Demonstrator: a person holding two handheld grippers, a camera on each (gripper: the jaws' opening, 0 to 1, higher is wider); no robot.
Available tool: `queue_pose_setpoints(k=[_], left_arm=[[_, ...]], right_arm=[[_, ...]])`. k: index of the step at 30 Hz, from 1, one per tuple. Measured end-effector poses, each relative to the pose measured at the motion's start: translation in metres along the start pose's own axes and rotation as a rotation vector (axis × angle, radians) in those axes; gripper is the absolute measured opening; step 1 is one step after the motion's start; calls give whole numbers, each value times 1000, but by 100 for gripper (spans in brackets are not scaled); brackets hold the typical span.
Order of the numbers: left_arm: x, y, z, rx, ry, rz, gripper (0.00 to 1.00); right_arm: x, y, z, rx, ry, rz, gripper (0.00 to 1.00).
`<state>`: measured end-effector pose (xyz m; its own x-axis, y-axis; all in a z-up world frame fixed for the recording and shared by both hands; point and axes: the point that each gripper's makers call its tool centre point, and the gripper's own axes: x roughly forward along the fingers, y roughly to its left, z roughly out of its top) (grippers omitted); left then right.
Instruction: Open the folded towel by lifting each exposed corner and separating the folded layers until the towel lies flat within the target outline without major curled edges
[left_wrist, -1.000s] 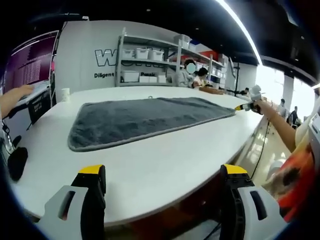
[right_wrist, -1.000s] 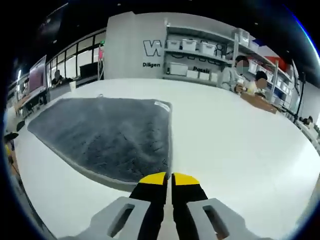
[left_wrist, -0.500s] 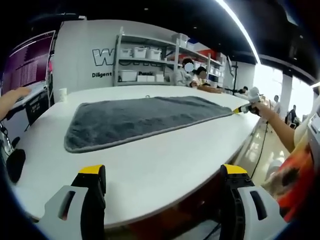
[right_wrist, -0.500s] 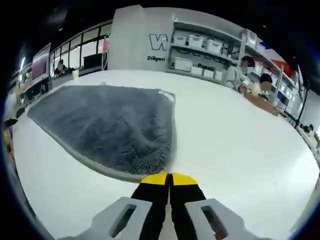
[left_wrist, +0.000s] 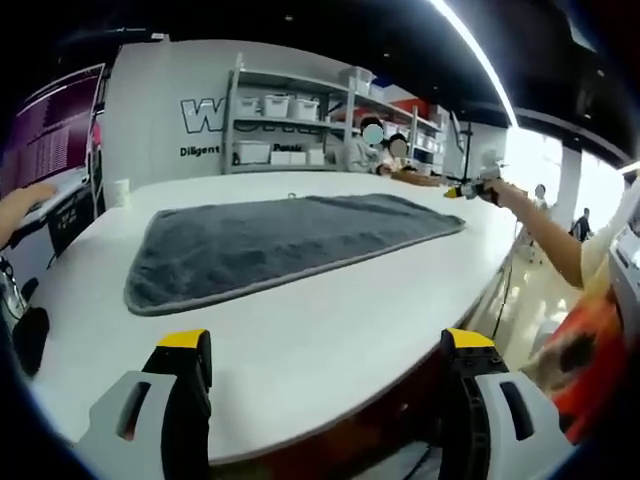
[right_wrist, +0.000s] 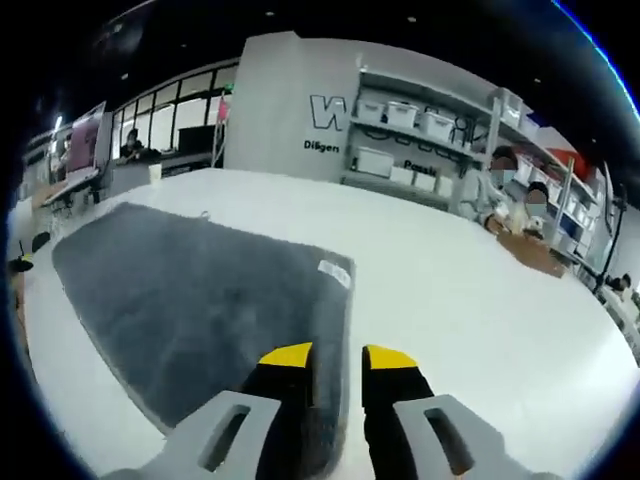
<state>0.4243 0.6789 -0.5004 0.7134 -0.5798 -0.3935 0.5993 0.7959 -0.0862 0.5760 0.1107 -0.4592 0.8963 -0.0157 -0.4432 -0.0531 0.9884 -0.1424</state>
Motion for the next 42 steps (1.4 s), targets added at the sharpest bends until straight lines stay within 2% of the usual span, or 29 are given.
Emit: queue_pose_setpoints(k=[6, 9, 11, 18, 21, 27, 30, 34, 42], left_arm=[[-1, 3, 3, -4, 1, 16, 92], [-1, 3, 5, -1, 2, 20, 92], [0, 3, 7, -4, 1, 22, 92], [3, 1, 8, -4, 7, 21, 92], [4, 2, 7, -10, 11, 27, 92], [6, 5, 5, -15, 24, 37, 92], [7, 4, 5, -17, 25, 39, 92], [10, 3, 5, -16, 29, 36, 92], [14, 0, 3, -14, 41, 30, 92]], right_arm=[[53, 8, 34, -40, 4, 35, 14], [78, 6, 43, -34, 16, 40, 15], [105, 1, 50, -22, 27, 37, 14], [156, -4, 43, 20, 94, 2, 10], [180, -7, 33, 20, 140, -10, 8], [206, -12, 25, 41, 180, -19, 4], [204, -13, 13, 50, 194, -34, 2], [204, -22, 13, 84, 170, -50, 1], [207, -33, 13, 90, 146, -63, 0]])
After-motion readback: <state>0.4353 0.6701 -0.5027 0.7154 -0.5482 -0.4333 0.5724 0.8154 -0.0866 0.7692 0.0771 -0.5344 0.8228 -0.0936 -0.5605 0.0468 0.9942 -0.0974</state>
